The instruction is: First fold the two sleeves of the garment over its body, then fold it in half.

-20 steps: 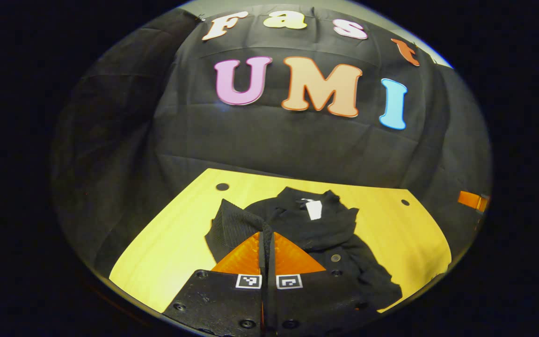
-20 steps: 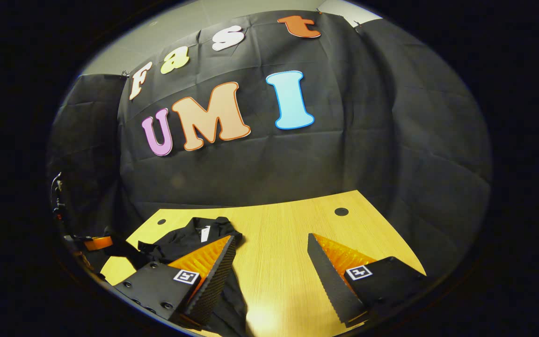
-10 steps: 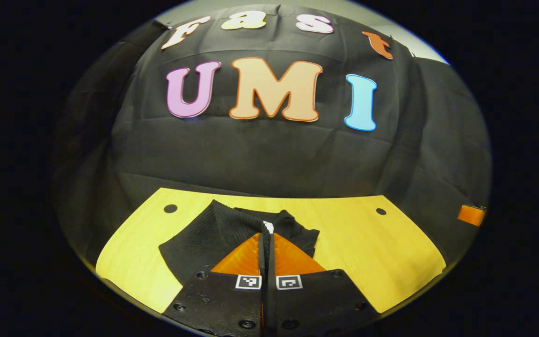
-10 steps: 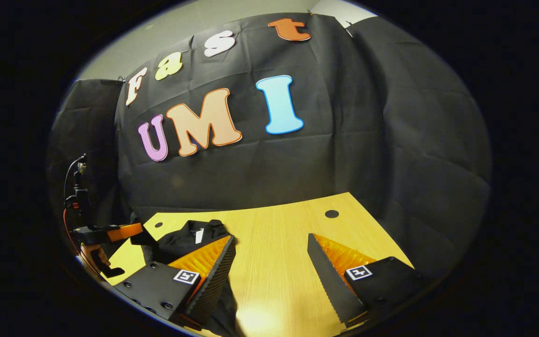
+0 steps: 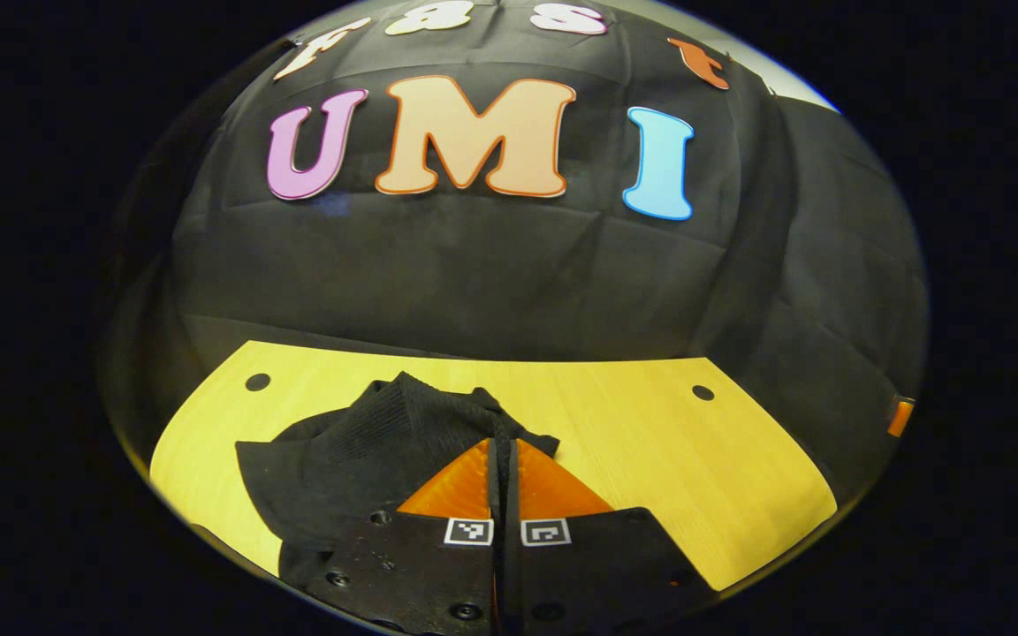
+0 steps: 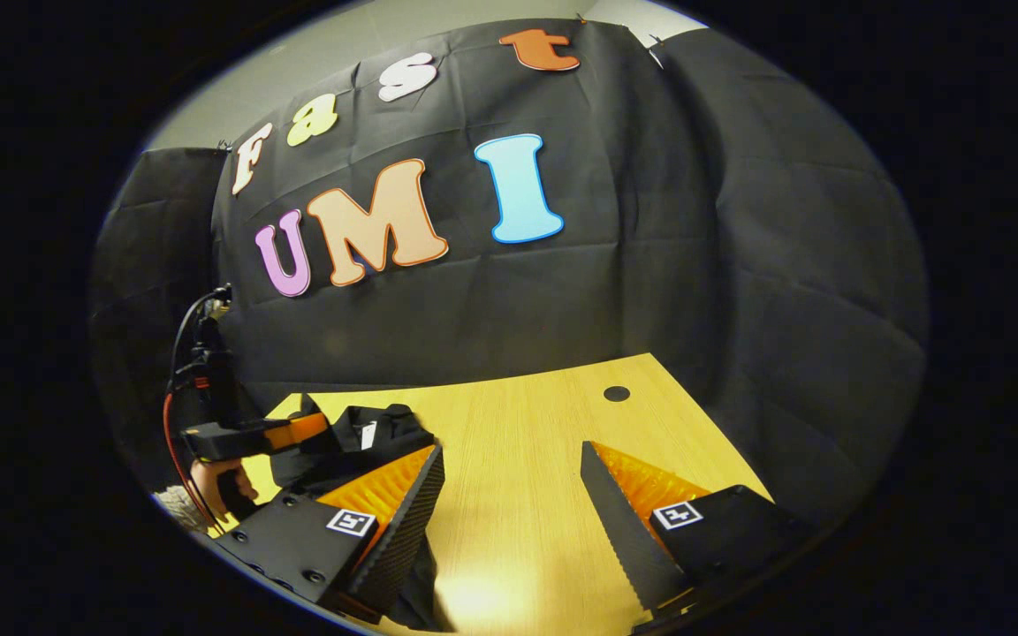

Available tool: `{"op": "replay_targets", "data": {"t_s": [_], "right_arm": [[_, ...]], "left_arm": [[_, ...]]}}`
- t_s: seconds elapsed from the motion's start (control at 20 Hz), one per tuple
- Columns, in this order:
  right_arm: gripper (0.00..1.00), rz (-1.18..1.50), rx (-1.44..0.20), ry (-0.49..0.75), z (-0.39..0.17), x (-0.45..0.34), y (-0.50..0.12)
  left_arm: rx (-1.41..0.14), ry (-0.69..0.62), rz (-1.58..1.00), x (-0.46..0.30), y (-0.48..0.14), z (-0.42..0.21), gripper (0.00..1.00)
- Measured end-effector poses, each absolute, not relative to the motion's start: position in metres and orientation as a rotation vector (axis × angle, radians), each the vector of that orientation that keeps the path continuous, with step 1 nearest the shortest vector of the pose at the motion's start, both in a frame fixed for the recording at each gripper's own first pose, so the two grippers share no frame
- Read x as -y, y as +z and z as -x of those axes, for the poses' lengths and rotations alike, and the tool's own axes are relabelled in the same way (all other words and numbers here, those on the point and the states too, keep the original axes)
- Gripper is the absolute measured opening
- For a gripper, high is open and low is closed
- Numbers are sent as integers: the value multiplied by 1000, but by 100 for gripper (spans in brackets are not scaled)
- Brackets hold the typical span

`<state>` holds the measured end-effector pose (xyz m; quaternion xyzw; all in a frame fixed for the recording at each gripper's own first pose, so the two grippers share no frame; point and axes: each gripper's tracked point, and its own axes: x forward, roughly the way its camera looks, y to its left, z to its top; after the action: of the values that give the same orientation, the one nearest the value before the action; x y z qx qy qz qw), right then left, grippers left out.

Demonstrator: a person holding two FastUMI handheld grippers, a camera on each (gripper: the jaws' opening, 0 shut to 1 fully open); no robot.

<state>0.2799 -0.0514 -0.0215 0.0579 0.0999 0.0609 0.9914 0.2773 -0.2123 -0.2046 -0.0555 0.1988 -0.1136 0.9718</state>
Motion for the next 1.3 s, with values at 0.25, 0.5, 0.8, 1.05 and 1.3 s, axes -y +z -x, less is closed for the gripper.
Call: {"op": "replay_targets", "data": {"t_s": [0.25, 0.5, 0.8, 1.05, 1.3], "right_arm": [[98, -124, -194, 140, -288, 53, -21], [98, -146, -211, 132, -296, 60, -29], [98, -137, -229, 118, -296, 65, -37], [98, -122, -242, 100, -297, 72, -44], [98, -116, -241, 105, -297, 70, -44]], "left_arm": [[-430, -296, 72, 258, -218, -285, 0], [-459, -319, 48, 288, -235, -291, 0], [-528, -337, 36, 306, -261, -285, 0], [-558, -408, -5, 321, -269, -276, 14], [-543, -409, -50, 323, -264, -271, 46]]}}
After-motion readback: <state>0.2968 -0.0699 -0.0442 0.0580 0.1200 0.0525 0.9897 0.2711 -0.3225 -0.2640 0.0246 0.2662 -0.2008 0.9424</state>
